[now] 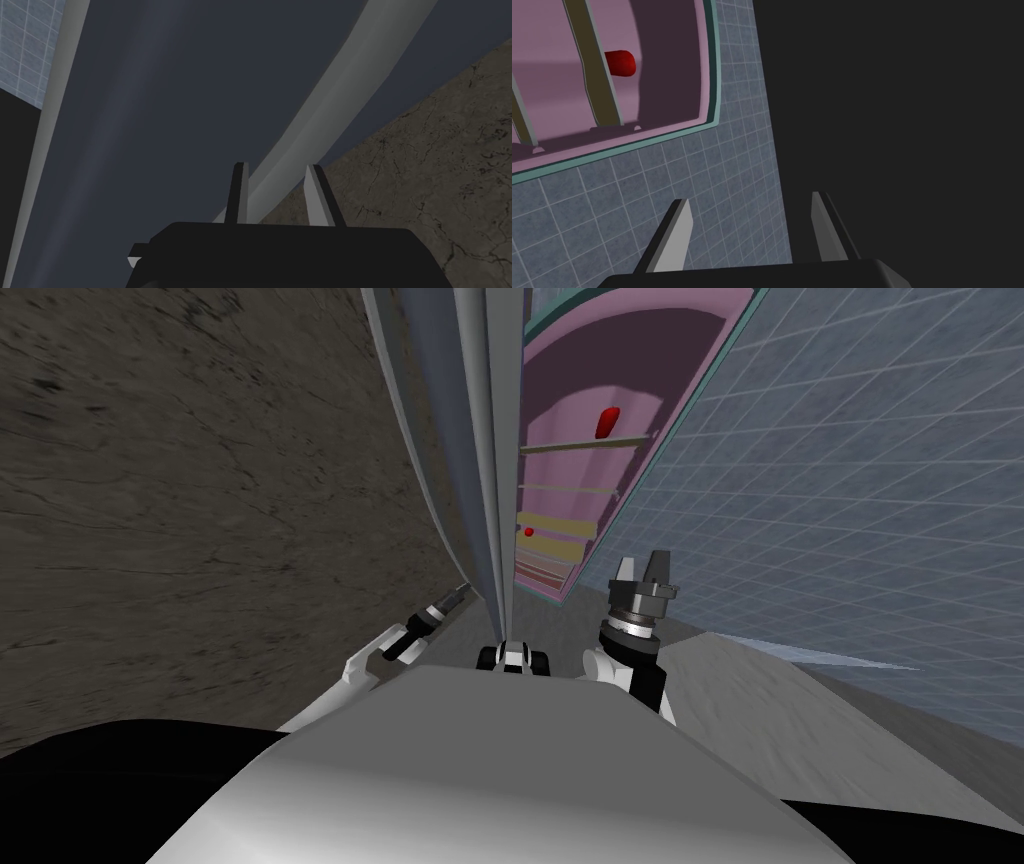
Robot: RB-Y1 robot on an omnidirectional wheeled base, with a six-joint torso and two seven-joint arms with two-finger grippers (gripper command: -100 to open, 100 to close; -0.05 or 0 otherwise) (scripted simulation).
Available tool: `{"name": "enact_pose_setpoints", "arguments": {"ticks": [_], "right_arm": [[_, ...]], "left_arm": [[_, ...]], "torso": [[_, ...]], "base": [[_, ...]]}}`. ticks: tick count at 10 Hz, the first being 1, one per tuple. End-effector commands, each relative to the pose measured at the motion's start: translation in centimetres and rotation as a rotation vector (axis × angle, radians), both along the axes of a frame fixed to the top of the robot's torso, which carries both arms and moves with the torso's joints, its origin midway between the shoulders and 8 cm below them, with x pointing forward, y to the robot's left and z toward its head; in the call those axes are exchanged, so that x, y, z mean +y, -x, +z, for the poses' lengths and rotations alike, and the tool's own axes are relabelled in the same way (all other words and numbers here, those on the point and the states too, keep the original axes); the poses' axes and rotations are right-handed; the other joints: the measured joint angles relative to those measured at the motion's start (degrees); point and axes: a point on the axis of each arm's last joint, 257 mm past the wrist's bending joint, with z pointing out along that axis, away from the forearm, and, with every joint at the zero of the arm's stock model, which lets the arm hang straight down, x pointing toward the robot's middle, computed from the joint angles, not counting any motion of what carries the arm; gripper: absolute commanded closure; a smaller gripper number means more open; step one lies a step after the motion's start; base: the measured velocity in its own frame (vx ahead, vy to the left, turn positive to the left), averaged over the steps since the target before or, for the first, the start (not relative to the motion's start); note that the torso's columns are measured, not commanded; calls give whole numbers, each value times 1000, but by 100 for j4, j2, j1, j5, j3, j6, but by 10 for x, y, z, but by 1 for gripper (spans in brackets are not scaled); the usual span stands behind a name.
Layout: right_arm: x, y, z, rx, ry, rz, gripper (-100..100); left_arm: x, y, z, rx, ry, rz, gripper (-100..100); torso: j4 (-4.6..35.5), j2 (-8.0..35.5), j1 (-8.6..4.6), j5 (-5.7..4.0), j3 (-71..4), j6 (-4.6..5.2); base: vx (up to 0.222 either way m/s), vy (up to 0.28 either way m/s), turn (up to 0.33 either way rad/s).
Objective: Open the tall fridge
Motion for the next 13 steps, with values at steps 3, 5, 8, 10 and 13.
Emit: {"name": "enact_pose_setpoints", "arguments": {"ticks": [3,5,8,10,13], "right_arm": [[0,0,0,0,-1,0,0],[0,0,0,0,-1,0,0],[0,0,0,0,0,0,0],[0,0,0,0,0,0,0],[0,0,0,0,0,0,0]], "left_arm": [[-10,5,3,-3,10,-22,100],[-10,5,3,-3,10,-22,100],[-15,10,3,-3,9,-45,100],[-21,15,3,-4,9,-68,100],[-27,20,4,-5,10,-92,100]], "torso": [[-2,-35,11,-7,-24,-23],[-3,-38,57,8,-25,-24],[-2,-32,84,14,-22,-33],[1,-19,113,24,-13,-40],[-1,-24,68,9,-16,-39]], "base": [[-2,16,3],[4,-28,2],[-9,45,-22],[-27,200,-31],[-17,191,-17]]}}
